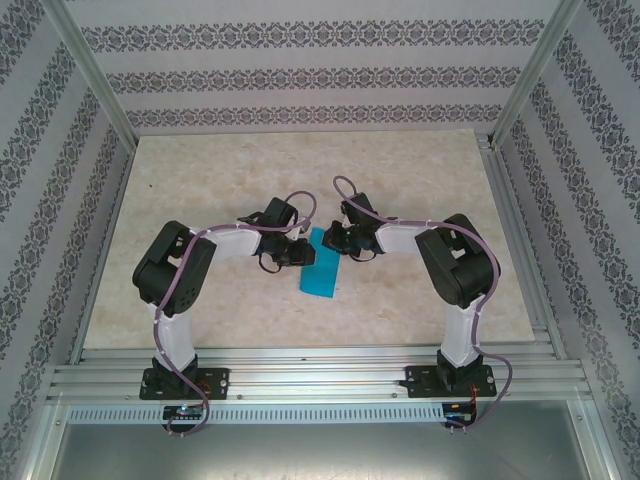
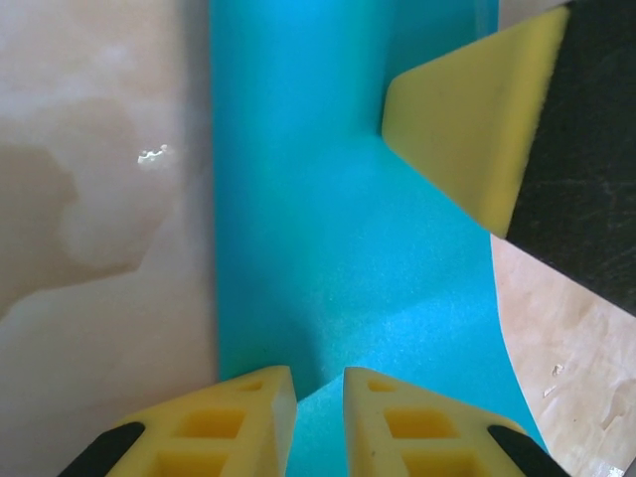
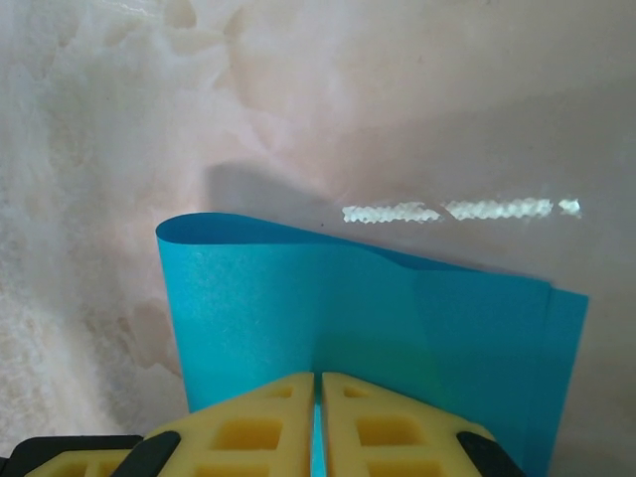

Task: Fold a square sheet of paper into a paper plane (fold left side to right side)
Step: Hold the square sheet of paper at the center of the table, then first fold the square sheet of paper in half at the center of the table.

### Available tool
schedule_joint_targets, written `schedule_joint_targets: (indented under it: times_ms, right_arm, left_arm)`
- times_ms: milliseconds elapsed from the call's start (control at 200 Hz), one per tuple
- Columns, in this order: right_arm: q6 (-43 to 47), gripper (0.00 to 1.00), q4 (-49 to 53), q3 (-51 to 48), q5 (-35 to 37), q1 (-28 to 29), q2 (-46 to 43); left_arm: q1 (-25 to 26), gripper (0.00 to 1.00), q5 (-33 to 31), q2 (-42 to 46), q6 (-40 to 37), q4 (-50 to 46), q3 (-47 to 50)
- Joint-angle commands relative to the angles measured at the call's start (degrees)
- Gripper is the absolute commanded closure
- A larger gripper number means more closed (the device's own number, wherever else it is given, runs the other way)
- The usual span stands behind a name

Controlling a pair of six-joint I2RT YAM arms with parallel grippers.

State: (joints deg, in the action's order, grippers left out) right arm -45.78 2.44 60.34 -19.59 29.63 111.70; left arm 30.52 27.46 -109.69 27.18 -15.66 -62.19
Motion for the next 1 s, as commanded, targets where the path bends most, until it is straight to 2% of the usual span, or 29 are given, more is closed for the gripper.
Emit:
schedule_joint_targets:
  times_ms: [0, 430, 994]
  right_arm:
    - [2.4, 0.89, 3.8, -0.5, 3.4, 0.6, 0.6]
    - [3.3, 0.89, 4.8, -1.0, 4.8, 0.1, 1.1]
    - [3.5, 0.89, 4.8, -0.5, 4.4, -0.1, 2.0]
  left_arm:
    - [0.1, 0.74, -6.6, -1.3, -3.0, -7.0, 2.6]
    - [1.7, 0.71, -3.1, 3.1, -5.6, -8.0, 9.3]
    - [7.4, 0.67, 1.9, 10.2, -7.4, -9.5, 16.0]
